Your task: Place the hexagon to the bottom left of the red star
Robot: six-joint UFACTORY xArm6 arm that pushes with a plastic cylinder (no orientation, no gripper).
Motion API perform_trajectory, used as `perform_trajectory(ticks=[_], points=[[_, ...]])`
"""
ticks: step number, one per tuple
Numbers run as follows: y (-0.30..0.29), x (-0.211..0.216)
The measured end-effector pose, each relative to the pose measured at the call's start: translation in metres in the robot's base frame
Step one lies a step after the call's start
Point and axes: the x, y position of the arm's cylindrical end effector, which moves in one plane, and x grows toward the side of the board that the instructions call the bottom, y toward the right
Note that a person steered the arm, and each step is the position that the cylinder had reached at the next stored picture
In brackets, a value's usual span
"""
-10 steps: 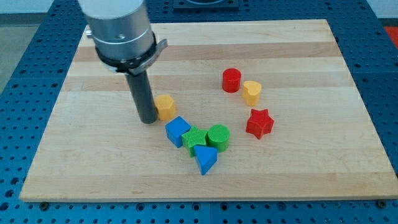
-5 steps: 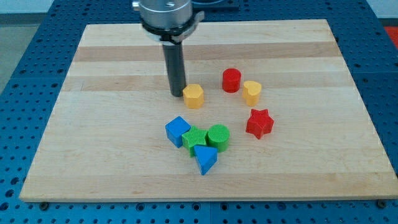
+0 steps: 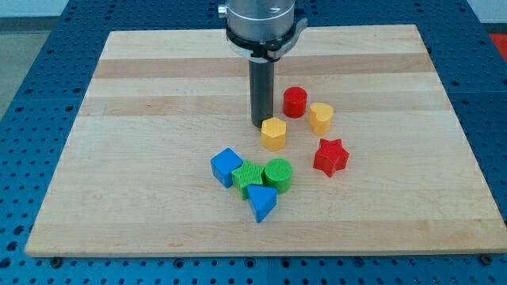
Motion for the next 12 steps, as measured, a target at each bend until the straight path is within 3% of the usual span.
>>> perform_trajectory(ticks=[4,8,12], points=[[-0.019,0.015],[0.045,0.055],[0.103,0.056]])
